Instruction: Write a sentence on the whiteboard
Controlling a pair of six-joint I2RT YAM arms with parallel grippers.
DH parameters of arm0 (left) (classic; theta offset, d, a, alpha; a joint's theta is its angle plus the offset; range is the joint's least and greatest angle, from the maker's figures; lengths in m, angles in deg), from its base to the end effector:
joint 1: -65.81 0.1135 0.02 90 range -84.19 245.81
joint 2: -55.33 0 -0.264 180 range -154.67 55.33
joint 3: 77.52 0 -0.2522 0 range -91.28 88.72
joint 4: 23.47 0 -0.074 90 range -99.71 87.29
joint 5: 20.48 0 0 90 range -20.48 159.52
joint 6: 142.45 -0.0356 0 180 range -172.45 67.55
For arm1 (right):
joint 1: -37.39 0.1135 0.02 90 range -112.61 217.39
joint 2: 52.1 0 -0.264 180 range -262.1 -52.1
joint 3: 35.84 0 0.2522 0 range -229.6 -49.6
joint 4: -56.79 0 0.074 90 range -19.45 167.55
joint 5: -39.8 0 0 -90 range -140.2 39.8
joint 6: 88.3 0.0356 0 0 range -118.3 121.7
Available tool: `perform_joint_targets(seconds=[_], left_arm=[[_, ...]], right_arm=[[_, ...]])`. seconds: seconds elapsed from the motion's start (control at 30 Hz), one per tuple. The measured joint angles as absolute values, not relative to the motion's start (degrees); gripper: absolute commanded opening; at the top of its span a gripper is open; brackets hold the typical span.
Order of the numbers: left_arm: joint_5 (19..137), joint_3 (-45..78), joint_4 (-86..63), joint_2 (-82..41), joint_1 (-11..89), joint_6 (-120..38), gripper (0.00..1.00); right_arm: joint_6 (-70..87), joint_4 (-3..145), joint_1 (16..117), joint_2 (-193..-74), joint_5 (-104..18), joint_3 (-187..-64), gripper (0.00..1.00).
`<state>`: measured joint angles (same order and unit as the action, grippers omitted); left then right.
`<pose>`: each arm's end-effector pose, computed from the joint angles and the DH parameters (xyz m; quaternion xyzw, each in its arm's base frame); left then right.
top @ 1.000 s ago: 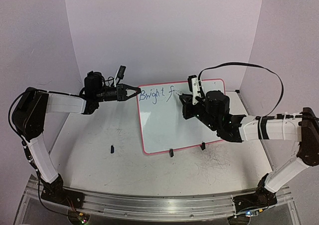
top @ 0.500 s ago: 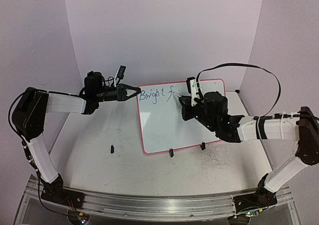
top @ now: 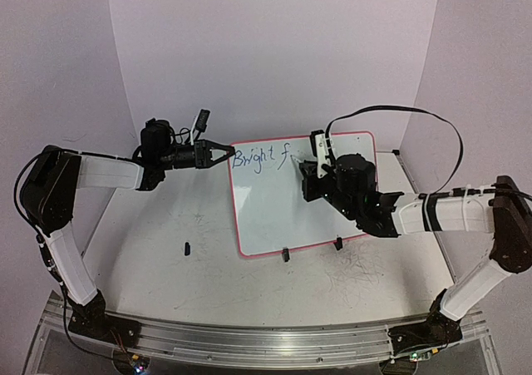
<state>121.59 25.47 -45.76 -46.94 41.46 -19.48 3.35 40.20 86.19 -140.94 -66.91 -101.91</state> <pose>0.3528 -0.1905 0.2589 0.2524 0.6725 -0.5760 0.3902 0.2413 0.2601 0.2682 -0.2055 0.7137 0.1838 0.6439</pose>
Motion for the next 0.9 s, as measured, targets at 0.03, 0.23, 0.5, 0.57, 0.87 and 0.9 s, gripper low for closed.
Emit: perform_joint_targets(seconds=[0.03, 0.23, 0.5, 0.57, 0.87, 0.9], left_arm=[[121.6, 25.5, -45.8, -46.9, 41.4, -19.5, 0.00], [121.6, 25.5, -45.8, -46.9, 41.4, -19.5, 0.00], [121.6, 25.5, -45.8, -46.9, 41.4, -19.5, 0.00], [121.6, 25.5, -45.8, -46.9, 41.4, -19.5, 0.00], [121.4, 25.5, -45.7, -46.9, 41.4, -19.5, 0.00], [121.4, 25.5, -45.7, -46.9, 41.4, -19.5, 0.00]], right_arm=[[3.3, 40.2, 86.2, -141.2, -66.9, -102.1, 0.00], [3.2, 40.1, 86.2, -142.1, -67.1, -103.5, 0.00], [3.2, 39.8, 86.2, -142.6, -68.5, -104.4, 0.00], [3.2, 39.7, 86.2, -142.8, -68.8, -104.5, 0.00], [3.2, 39.6, 86.3, -143.6, -70.1, -104.8, 0.00], [3.2, 39.7, 86.3, -143.6, -70.1, -104.8, 0.00]])
